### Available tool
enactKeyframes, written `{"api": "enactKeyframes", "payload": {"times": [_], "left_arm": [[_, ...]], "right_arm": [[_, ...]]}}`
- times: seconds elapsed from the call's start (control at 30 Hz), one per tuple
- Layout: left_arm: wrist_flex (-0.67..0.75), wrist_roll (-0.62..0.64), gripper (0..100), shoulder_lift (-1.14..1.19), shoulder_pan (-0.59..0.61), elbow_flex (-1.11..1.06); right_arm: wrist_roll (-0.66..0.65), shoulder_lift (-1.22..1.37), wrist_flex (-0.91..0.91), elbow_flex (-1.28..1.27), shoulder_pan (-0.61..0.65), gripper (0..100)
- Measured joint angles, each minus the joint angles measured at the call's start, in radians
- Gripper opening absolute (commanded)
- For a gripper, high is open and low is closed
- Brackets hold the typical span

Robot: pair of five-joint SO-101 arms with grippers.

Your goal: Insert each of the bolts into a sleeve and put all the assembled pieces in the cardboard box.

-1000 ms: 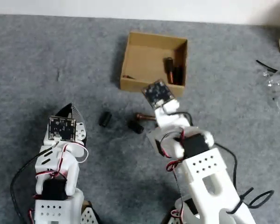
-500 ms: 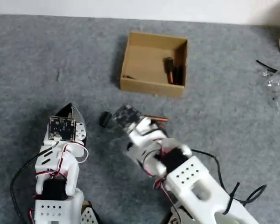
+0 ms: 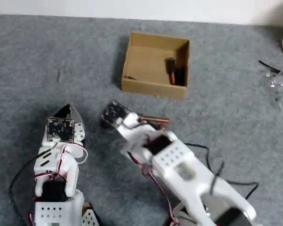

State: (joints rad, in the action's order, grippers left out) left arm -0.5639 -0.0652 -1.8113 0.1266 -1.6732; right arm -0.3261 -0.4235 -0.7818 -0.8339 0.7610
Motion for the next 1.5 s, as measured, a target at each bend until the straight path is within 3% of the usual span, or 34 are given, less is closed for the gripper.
{"api": "enactKeyframes", "payload": {"times": [0.3, 0.83, 1.5], "left_arm": [[0.014, 0.000, 1, 0.000, 0.046, 0.000], [0.017, 0.000, 1, 0.000, 0.046, 0.000], [0.017, 0.000, 1, 0.000, 0.046, 0.000]], "right_arm": [[0.000, 0.334, 0.055, 0.144, 0.000, 30.3], [-0.003, 0.356, 0.173, 0.146, -0.078, 30.3], [-0.003, 0.373, 0.219, 0.110, -0.080, 30.3]]}}
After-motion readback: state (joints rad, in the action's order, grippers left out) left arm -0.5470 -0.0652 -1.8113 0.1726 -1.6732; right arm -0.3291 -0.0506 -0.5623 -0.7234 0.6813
